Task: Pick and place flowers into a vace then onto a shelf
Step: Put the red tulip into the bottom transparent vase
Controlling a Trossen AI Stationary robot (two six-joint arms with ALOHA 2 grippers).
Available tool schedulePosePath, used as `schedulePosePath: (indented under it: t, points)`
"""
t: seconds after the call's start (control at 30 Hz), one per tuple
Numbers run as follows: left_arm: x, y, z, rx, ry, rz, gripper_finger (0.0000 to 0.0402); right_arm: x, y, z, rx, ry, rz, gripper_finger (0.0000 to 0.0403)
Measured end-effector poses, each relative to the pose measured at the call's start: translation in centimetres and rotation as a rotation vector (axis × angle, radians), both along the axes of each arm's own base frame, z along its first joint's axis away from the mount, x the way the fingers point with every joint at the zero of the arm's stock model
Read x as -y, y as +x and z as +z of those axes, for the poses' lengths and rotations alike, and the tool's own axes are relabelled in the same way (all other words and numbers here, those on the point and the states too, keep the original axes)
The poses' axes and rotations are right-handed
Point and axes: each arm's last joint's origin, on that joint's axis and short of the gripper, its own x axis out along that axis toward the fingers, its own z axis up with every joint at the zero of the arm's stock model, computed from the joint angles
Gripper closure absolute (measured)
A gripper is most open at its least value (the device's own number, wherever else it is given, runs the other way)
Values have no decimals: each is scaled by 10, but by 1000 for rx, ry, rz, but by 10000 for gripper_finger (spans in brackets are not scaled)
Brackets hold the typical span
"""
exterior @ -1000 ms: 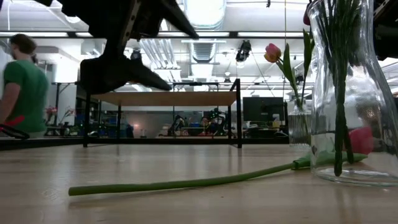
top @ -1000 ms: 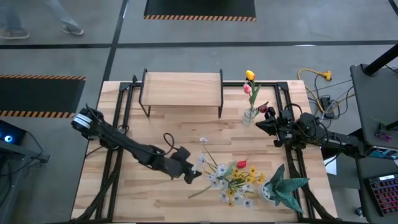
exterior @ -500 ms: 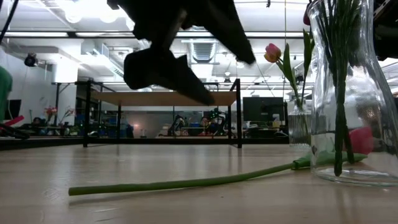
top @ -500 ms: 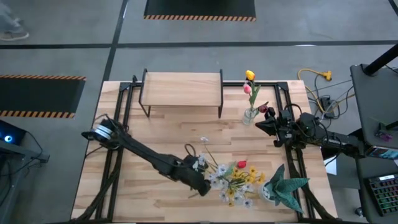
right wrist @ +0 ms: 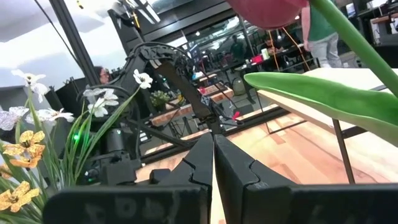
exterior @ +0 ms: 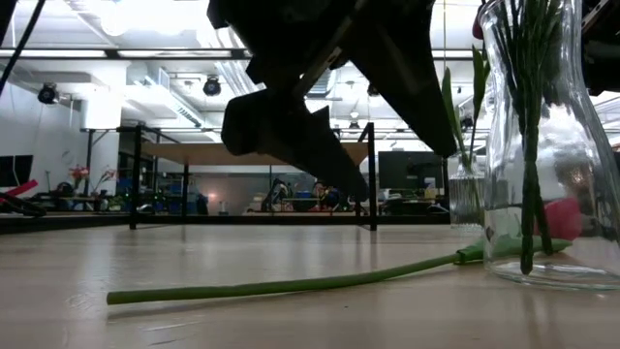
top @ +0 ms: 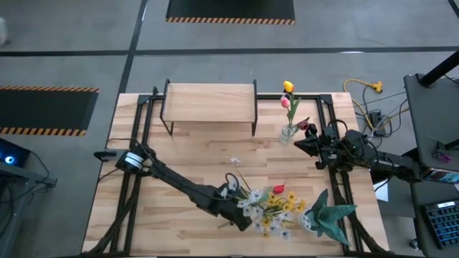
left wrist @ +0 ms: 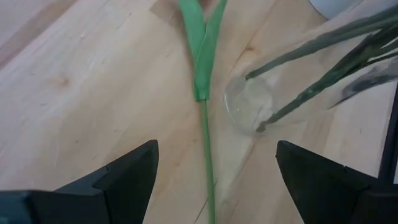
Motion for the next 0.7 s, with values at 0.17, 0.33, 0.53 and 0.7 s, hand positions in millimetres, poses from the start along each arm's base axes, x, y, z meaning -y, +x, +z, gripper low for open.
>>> schedulePosePath:
  t: [0.17,0.33,0.53,0.7]
  points:
    - [0,-5,-10,-31,11,1,94,0,0,0,-3,1,0,394]
    - [0,-4,-13,12,-10,1,94,0,0,0,-4,0,0,394]
    - [3,-2,-18,70,-19,-23,94,0,0,0,-4,-3,-1,394]
    - [1,-7,-29,41,-10,-18,94,0,0,0,-4,-17,-4,394]
